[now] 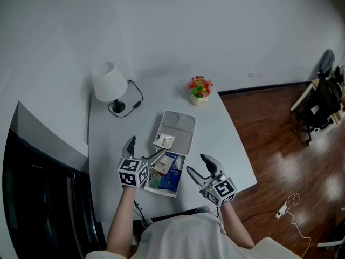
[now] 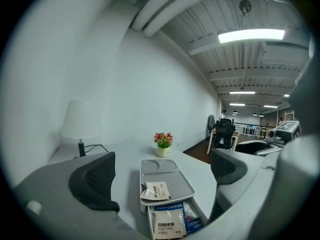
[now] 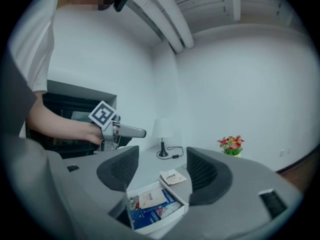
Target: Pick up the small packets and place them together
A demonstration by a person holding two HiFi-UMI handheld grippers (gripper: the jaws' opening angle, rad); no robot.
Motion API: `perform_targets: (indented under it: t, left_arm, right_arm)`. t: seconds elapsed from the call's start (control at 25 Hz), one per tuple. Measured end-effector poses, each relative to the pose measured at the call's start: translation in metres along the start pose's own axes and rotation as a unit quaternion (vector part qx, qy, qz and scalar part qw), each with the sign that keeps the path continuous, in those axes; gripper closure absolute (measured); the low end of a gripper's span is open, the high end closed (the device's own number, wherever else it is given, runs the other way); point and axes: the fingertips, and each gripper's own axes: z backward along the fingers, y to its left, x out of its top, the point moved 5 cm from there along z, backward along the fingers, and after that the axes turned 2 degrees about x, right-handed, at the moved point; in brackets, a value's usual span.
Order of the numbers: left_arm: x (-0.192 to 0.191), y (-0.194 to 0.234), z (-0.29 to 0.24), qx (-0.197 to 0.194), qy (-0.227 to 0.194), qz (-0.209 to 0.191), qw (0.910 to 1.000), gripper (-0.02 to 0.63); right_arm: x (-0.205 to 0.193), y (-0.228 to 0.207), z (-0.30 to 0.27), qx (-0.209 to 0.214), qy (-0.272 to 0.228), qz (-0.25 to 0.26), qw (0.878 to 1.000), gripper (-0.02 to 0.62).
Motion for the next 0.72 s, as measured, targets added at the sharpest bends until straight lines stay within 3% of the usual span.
perform_targets:
  t: [0.2,0.4,0.72]
  left_arm:
    - [0.016,-0.014,0.044,0.030,-0.060,-0.015,0.9976,0.014]
    - [0.015,-0.017,0.086,0.065,-0.089,-0.030,0.9934,0.081]
    - [0.004,-0.013,0.140,0.127,-0.125,-0.030,0.9836,0.110]
  right_arm:
    - [0.016,-0.002,0.001,-0.004,-0.024,-0.002,1.000,0.302]
    - [0.028,0.008,-0.003,0.004,-0.035,0.006,0.999,0.302]
    - [0.037,0.024,-0.013,0.031,-0.038,0.014,0.999,0.302]
